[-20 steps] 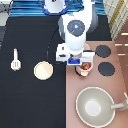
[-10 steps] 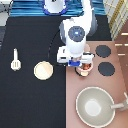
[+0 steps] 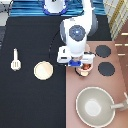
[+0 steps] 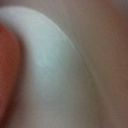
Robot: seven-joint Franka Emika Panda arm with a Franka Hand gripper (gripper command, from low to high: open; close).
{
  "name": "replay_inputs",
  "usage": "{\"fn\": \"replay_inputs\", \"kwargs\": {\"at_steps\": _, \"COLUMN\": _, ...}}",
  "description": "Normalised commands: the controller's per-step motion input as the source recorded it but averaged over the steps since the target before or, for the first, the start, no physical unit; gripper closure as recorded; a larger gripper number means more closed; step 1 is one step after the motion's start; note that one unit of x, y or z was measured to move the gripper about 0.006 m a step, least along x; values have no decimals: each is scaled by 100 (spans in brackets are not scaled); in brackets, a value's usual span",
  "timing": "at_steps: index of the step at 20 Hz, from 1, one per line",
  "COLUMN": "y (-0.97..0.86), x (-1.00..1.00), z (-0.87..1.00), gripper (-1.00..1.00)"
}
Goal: Take the lid off the pot, put the pot on the plate, and use the tool to push the pot to the front of the table.
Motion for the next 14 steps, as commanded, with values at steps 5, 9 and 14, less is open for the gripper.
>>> {"fn": "replay_inputs", "kwargs": {"at_steps": 5, "y": 0, "x": 4, "z": 12, "gripper": 100}}
{"fn": "replay_inputs", "kwargs": {"at_steps": 9, "y": -11, "x": 0, "z": 63, "gripper": 100}}
{"fn": "replay_inputs", "kwargs": {"at_steps": 14, "y": -63, "x": -9, "z": 100, "gripper": 100}}
